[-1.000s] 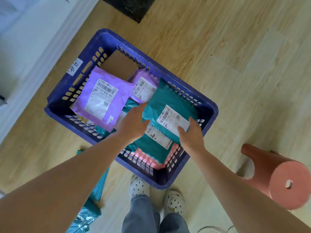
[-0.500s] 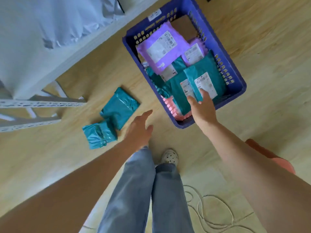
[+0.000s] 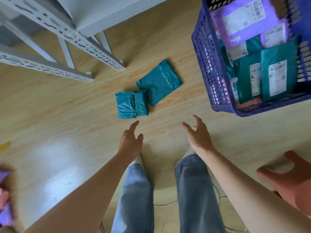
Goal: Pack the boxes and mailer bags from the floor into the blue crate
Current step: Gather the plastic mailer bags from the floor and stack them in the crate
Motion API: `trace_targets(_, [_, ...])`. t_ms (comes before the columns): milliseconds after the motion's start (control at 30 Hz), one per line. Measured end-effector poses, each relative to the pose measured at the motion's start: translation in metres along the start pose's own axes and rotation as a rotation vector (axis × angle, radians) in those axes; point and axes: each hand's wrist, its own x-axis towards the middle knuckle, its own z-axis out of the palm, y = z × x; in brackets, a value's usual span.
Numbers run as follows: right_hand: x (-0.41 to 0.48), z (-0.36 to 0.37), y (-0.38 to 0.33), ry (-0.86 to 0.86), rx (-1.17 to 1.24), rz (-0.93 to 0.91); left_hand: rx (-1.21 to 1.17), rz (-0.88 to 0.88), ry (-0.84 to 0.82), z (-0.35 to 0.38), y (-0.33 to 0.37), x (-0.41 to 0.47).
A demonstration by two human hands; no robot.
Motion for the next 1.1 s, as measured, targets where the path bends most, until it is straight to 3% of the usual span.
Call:
trace_targets(267, [0.01,0.111,0.02,-0.027,-0.061,0.053,-0.001,0.021,-0.012,-0.041,-0.111,0.046])
trace_targets(467, [0.086,0.179,0.041,-0.11,-0.137,0.016,-0.075,-0.072,-0.028,-0.01,-0.164,0.141])
trace_targets(733, [0.2,0.242,0.055,-0.206,-0.223,-0.01,-0.184,-0.066,-0.001,0.037,-0.181,0.275])
trace_targets(867, [0.241,0.263,0.045,-0.229,-0.14,-0.022,-0.265,-0.168,0.042,0.039,-0.175,0.314])
trace_targets(1100, [0.268,0.275,0.043,-0.312,0.005,0.168,-0.507,-0.325,-0.084,0.034,-0.173,0.354])
